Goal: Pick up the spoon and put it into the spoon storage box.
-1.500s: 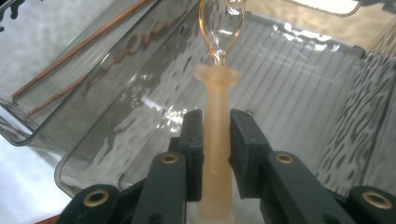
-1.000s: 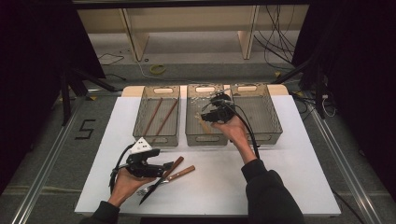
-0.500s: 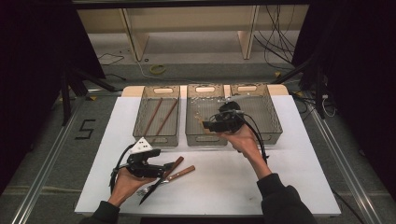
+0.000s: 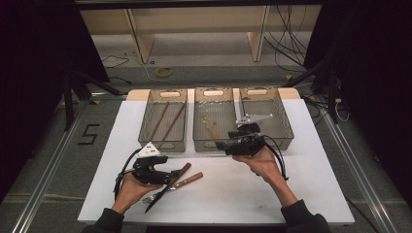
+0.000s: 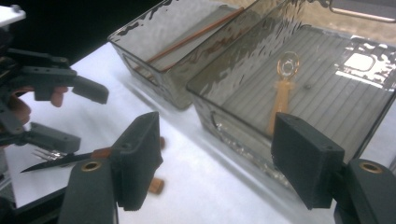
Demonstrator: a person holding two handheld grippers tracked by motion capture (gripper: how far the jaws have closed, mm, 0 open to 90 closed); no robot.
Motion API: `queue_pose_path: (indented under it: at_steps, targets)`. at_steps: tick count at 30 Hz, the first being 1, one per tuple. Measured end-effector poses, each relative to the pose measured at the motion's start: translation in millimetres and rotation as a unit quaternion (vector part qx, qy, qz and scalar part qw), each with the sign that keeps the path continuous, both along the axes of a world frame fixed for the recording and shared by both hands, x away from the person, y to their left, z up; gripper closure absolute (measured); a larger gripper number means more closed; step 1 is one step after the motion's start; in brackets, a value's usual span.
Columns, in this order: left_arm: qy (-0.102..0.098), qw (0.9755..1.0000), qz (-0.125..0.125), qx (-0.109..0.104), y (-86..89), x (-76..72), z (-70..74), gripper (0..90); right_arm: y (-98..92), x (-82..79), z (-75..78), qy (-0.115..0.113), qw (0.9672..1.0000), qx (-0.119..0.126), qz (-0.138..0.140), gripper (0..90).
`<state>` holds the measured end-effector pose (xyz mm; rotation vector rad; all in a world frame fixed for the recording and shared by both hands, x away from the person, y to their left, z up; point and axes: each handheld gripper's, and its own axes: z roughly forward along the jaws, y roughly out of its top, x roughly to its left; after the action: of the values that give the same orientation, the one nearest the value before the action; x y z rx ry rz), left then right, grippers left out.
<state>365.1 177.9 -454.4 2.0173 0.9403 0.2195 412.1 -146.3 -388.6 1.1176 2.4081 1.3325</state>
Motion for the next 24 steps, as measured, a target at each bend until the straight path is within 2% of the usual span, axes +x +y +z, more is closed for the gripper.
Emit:
queue_pose_path:
  at_steps: [3, 9, 17, 24]
  targets:
    - [0.006, 1.0000, -0.002, 0.002, -0.1, 0.3, 1.1, 21.4, -5.2, -6.9, -4.3, 0.000, 1.0000, 0.008, 0.003, 33.9]
    - [0.021, 0.9997, -0.003, 0.011, -0.9, 2.4, 3.8, 21.9, -10.5, -15.0, -10.6, 0.004, 1.0000, 0.001, 0.009, 33.8]
    - [0.046, 0.9979, -0.009, 0.044, -3.5, 5.1, 2.5, 22.7, -23.7, -27.6, -19.7, 0.006, 0.9999, -0.006, 0.011, 33.4]
    - [0.058, 0.9969, -0.013, 0.051, -2.8, 6.0, 1.8, 22.9, -38.4, -37.8, -29.4, 0.009, 0.9999, 0.001, 0.006, 33.3]
